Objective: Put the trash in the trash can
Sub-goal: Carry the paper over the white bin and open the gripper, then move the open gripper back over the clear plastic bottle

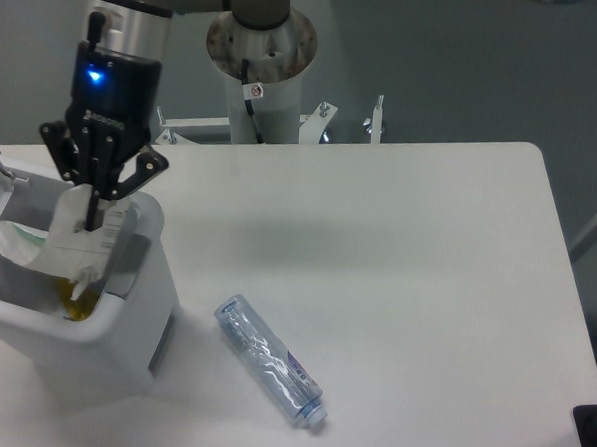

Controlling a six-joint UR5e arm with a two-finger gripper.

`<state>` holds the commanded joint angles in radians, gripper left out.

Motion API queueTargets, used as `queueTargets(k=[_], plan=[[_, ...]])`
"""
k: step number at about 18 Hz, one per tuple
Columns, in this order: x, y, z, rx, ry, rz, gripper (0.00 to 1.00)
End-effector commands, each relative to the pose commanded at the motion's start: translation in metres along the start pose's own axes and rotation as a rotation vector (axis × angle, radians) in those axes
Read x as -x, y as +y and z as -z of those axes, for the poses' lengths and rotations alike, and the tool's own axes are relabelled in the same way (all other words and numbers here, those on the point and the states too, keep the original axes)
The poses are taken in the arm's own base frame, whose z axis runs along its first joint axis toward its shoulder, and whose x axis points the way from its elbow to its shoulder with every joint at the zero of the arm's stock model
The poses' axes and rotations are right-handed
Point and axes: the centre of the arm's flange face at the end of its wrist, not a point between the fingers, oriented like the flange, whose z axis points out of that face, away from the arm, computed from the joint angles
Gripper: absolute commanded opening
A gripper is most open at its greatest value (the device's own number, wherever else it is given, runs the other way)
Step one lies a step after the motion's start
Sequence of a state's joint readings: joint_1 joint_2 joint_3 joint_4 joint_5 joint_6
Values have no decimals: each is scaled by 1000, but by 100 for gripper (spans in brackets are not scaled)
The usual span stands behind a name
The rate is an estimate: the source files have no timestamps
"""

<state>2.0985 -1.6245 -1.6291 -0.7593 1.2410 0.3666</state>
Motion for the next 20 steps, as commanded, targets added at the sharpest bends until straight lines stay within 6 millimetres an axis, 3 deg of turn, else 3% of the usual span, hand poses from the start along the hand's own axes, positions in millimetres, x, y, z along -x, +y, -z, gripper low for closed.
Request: queueTargets(k=[4, 10, 11, 14, 20], plan=[[1, 4, -6, 12, 5, 18, 75], [14, 5, -9, 15, -10, 129, 76], [26, 7, -8, 15, -24, 171, 76], [67, 19, -19, 36, -59, 271, 98], [171, 61, -38, 80, -141, 504, 100]])
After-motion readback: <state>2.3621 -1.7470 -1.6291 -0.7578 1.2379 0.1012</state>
